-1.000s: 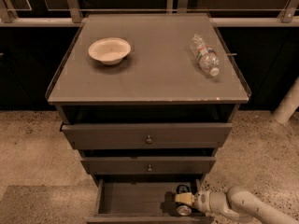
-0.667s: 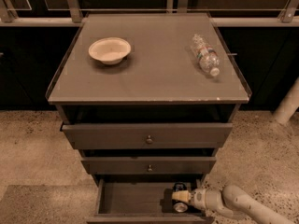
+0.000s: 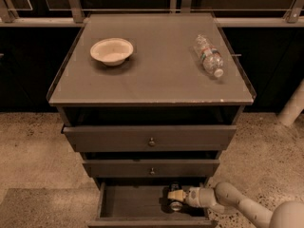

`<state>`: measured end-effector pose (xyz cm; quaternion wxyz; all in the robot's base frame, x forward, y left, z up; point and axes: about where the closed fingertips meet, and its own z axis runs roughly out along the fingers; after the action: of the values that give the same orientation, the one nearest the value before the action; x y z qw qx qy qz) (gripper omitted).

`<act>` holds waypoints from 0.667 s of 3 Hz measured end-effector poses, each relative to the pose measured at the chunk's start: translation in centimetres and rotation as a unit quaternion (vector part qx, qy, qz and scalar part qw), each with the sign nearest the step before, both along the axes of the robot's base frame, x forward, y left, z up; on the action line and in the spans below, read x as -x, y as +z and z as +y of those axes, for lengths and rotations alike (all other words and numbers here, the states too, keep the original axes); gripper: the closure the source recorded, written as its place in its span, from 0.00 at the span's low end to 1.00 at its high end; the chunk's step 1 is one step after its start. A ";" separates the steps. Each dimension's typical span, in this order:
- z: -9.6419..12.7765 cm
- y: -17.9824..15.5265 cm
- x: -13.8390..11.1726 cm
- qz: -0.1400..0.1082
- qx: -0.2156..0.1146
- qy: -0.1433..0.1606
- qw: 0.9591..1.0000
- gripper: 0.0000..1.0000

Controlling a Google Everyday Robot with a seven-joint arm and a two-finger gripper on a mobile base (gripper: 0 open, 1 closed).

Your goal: Place pepsi can into bottom drawer

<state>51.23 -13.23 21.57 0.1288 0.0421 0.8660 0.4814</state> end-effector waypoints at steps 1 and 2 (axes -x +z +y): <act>0.9 -2.1 -0.7 0.009 0.008 0.006 1.000 1.00; 1.0 -2.1 -0.8 0.009 0.009 0.006 1.000 0.80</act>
Offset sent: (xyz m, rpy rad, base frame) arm 0.0063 0.0077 -0.0174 -0.0143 0.0156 0.0098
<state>52.06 -12.23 19.46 0.1183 0.0399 0.8715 0.4743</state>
